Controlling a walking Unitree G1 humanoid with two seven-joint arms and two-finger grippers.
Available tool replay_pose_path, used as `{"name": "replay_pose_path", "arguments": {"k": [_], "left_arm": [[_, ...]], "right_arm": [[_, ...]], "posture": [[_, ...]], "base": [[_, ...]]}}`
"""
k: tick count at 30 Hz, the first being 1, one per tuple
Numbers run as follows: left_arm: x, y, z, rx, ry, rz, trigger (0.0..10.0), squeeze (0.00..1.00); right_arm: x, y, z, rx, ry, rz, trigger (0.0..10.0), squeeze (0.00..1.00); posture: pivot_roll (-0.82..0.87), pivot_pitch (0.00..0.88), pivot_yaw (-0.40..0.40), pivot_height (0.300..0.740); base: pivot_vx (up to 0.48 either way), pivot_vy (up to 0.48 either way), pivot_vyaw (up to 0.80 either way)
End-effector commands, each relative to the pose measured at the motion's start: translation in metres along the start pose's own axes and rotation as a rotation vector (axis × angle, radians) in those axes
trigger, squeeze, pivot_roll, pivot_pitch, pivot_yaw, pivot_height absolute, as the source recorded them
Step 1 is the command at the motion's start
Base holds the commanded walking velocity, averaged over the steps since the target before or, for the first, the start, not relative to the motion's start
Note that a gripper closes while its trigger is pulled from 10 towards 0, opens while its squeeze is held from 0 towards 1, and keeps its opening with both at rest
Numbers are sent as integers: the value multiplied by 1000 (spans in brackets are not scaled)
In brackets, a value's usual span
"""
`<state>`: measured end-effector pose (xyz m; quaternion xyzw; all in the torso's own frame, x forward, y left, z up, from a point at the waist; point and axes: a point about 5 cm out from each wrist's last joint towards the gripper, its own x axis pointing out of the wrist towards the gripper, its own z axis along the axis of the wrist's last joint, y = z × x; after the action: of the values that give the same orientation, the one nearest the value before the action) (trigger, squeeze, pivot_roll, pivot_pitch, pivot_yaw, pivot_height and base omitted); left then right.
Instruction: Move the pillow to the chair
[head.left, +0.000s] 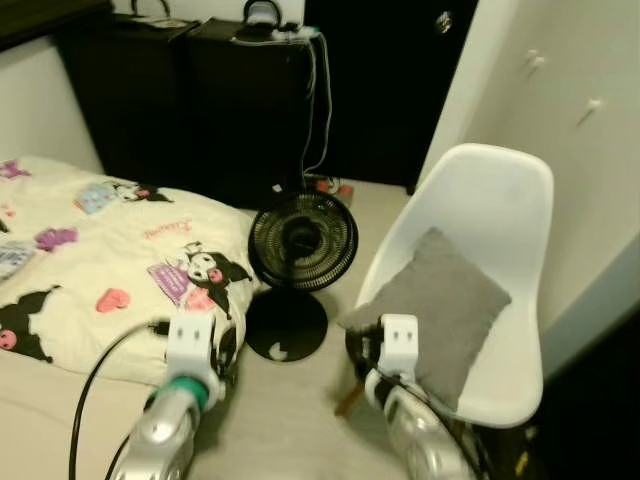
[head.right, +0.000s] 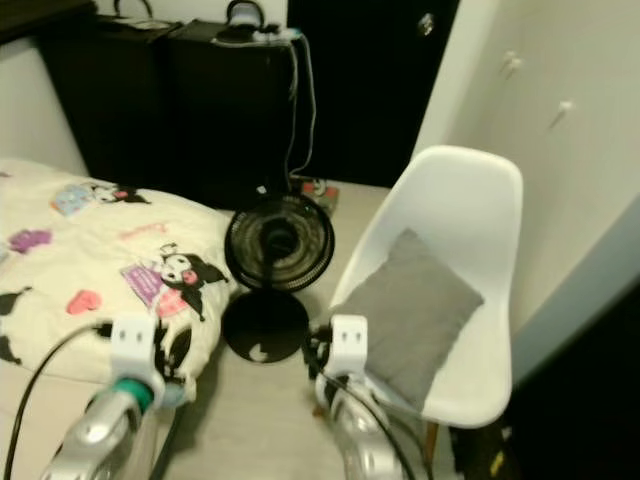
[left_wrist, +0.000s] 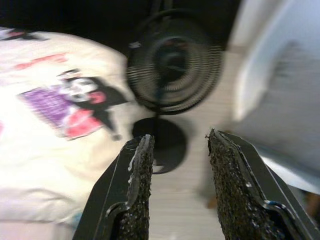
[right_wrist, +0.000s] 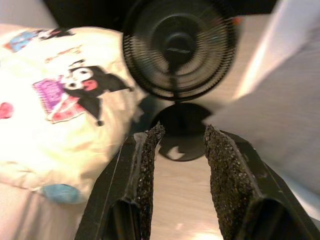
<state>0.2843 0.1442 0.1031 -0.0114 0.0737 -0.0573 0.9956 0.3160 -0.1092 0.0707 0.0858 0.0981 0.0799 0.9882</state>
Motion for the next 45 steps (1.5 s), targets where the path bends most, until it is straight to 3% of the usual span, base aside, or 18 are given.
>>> {"name": "replay_pose_path", "arguments": {"k": [1,18,45], "left_arm": [[-1,1,-3,1,18,1,10000,0],[1,2,-2,1,19,0,10000,0],[4,-2,-3,28,46,-30,10000,0]], "right_arm": [[-2,-2,-7,11,25,-15,10000,0],[-2,-4,-7,19,29,-25,10000,0],[-2,-5,-8,26,28,-34,10000,0]], "posture": [[46,24,-11,740],[47,33,-4,740],[49,32,7,740]], "base": [[-266,0,0],[-265,0,0],[0,0,0]]}}
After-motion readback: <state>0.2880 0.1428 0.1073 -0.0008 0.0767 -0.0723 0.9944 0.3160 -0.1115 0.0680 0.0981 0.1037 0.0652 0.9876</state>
